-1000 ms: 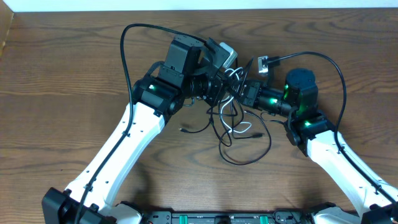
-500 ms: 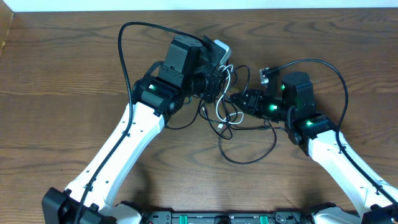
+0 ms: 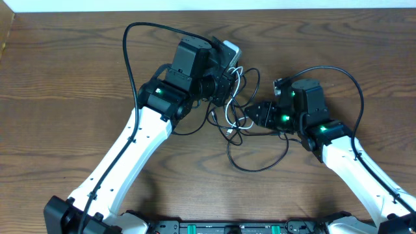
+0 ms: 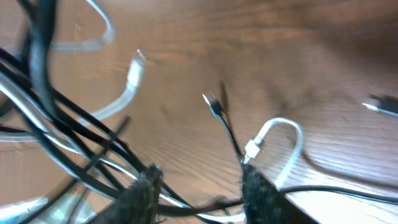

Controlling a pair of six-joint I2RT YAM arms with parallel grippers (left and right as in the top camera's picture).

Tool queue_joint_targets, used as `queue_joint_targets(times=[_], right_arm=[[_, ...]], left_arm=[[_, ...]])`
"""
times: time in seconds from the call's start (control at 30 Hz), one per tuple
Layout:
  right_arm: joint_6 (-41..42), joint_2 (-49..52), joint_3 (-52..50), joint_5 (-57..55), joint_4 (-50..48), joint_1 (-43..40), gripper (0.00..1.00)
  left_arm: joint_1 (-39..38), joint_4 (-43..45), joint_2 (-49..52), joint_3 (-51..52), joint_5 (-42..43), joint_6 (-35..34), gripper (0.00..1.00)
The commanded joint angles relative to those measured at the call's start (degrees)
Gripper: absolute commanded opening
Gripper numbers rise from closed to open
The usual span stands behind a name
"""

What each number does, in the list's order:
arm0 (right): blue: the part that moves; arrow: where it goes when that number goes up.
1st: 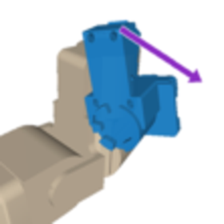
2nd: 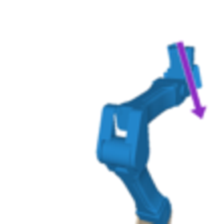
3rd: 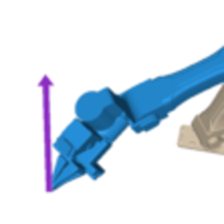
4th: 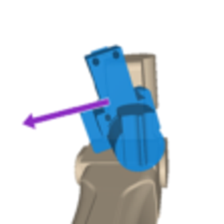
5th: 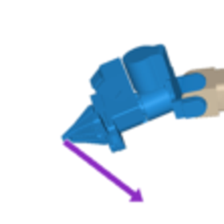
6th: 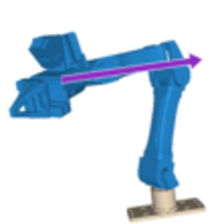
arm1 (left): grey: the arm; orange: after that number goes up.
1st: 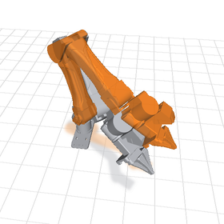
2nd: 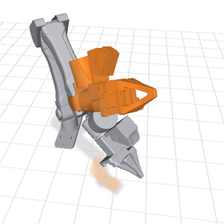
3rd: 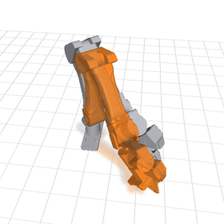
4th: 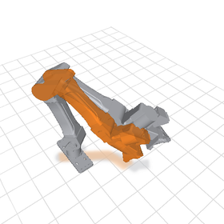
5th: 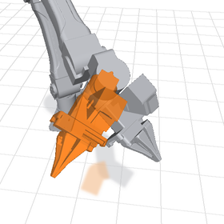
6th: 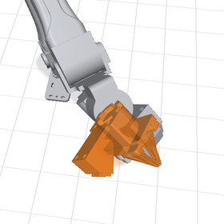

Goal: Untangle cables

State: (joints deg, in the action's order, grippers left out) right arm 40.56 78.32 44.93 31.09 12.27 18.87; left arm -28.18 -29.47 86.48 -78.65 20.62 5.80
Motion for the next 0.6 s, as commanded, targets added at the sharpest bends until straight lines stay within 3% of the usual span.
queue_joint_targets(times=[0.0,0.07,0.23,0.57], right_arm=[[-5.38,-0.96,0.24,-0.68,1.92,-0.17,0.47],[-6.82,-0.96,0.24,-0.52,3.02,-0.17,0.6],[-9.44,-0.96,0.24,0.55,5.46,-0.15,0.77],[-9.51,-0.96,0.24,5.11,5.22,-0.02,0.79]], left_arm=[[0.24,1.2,-0.46,-1.09,-0.59,-0.7,0.08],[0.24,2.05,-0.5,-1.09,-0.59,-0.7,0.08],[0.24,4.94,-1.64,-1.09,-0.59,-0.7,0.08],[0.24,9.64,-9.09,-1.09,-0.59,-0.7,0.08]])
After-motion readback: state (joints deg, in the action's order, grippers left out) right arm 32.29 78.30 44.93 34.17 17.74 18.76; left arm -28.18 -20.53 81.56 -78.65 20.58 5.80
